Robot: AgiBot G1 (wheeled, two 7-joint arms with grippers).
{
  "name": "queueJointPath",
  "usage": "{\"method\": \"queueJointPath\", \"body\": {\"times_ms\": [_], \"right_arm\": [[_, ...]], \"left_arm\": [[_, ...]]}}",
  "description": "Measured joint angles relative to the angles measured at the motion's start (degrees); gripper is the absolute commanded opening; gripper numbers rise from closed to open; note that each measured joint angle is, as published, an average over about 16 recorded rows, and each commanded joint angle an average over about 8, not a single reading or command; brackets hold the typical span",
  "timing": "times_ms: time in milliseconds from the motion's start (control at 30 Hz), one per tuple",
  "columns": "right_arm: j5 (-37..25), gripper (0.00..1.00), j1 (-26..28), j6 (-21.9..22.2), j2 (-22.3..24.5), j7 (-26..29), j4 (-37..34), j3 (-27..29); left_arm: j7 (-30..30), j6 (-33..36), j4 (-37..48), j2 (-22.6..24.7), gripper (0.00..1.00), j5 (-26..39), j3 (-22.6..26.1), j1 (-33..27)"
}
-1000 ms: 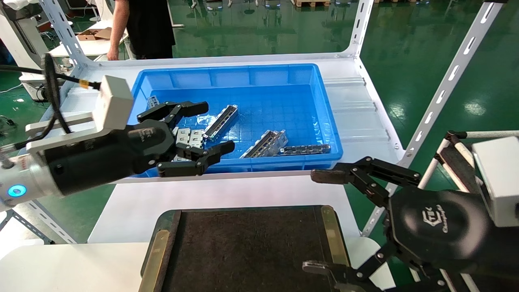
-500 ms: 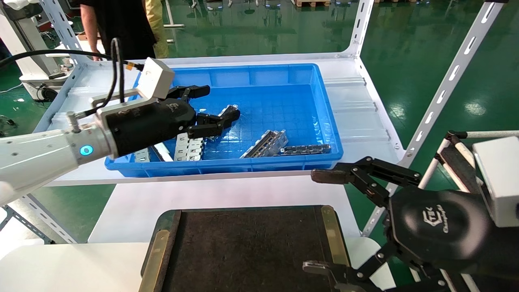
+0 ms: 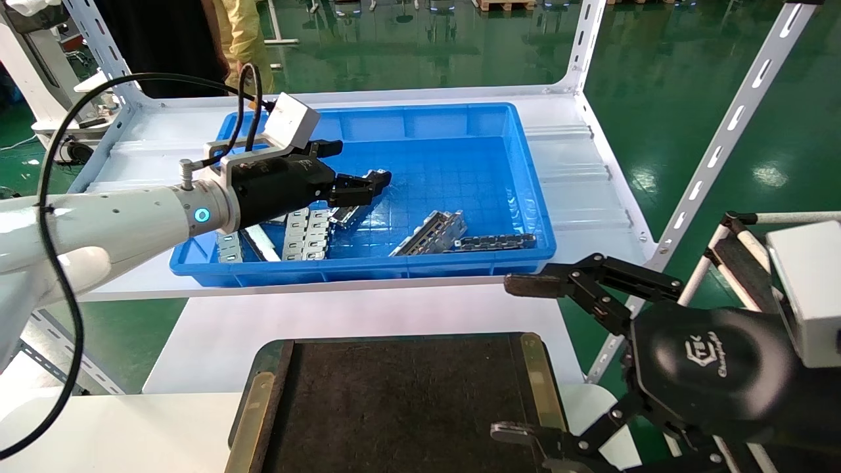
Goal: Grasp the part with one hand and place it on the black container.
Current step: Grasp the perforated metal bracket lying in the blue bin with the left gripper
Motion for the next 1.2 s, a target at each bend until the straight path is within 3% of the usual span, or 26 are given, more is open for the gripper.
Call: {"method": "queueJointPath", "body": {"times_ms": [333, 367, 600, 633, 1200], "right_arm": [[0.01, 0.99, 0.0, 0.01, 0.01, -0.01, 0.0, -0.02], [0.02, 0.93, 0.01, 0.01, 0.01, -0.01, 0.0, -0.02], [0.03, 0.06, 0.01, 0.02, 0.01, -0.02, 0.0, -0.04], [0.03, 0.0, 0.01, 0.02, 0.02, -0.02, 0.0, -0.04], [0.05, 0.0, 0.02, 0.03, 0.03, -0.04, 0.0, -0.07]], "left_arm": [[2.56, -3.48, 13.12, 5.39, 0.99, 0.39, -0.01, -3.67], [2.89, -3.8, 14.13, 5.78, 0.92, 0.32, -0.08, -3.87], [4.74, -5.55, 19.68, 7.75, 0.06, -0.79, -0.88, -4.54], [4.98, -5.74, 20.25, 7.93, 0.01, -0.99, -1.01, -4.55], [8.08, -6.51, 24.51, 8.87, 0.0, -3.68, -2.47, -4.06]]}}
